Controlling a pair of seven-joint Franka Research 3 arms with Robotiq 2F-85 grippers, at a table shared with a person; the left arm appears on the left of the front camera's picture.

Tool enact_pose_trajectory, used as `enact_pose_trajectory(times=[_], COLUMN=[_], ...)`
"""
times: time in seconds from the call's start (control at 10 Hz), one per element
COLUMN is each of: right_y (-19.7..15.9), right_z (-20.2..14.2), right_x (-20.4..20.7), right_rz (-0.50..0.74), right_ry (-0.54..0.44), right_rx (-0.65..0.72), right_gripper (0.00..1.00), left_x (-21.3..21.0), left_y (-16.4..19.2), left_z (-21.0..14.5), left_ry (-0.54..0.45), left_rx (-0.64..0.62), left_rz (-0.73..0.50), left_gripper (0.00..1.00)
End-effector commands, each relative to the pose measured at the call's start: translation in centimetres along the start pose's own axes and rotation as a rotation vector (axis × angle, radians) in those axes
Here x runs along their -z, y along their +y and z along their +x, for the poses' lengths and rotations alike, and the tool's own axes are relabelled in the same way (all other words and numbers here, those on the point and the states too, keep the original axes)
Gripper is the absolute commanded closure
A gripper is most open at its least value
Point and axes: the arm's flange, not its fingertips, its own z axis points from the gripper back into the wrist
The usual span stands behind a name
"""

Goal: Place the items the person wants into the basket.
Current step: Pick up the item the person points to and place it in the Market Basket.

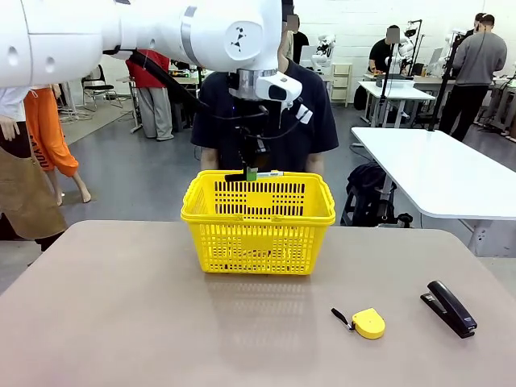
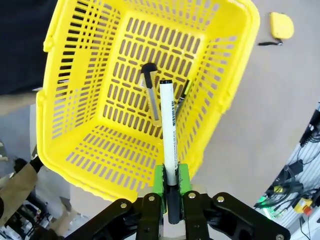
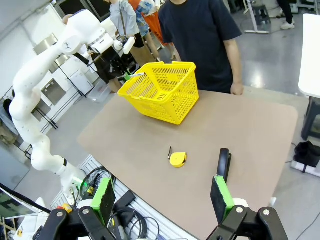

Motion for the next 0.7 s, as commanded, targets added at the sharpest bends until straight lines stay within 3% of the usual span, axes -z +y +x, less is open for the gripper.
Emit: enact_pose_trajectory(times=[0.0, 0.6], right_y=[0.0, 0.0], right_z=[0.2, 0.2], right_x=[0.1, 0.1], right_rz=[0.02, 0.02], right_ry=[-0.021, -0.021], right_rx=[-0.014, -0.014], right_gripper=[0.0, 0.0], left_x=[0.9, 6.6], left_y=[1.0, 2.6], left_z=[1.4, 1.9], left_ry=[0.05, 0.058], left_rx=[-0.034, -0.127], left_rz=[0.055, -0.049], left_gripper=[0.86, 0.86])
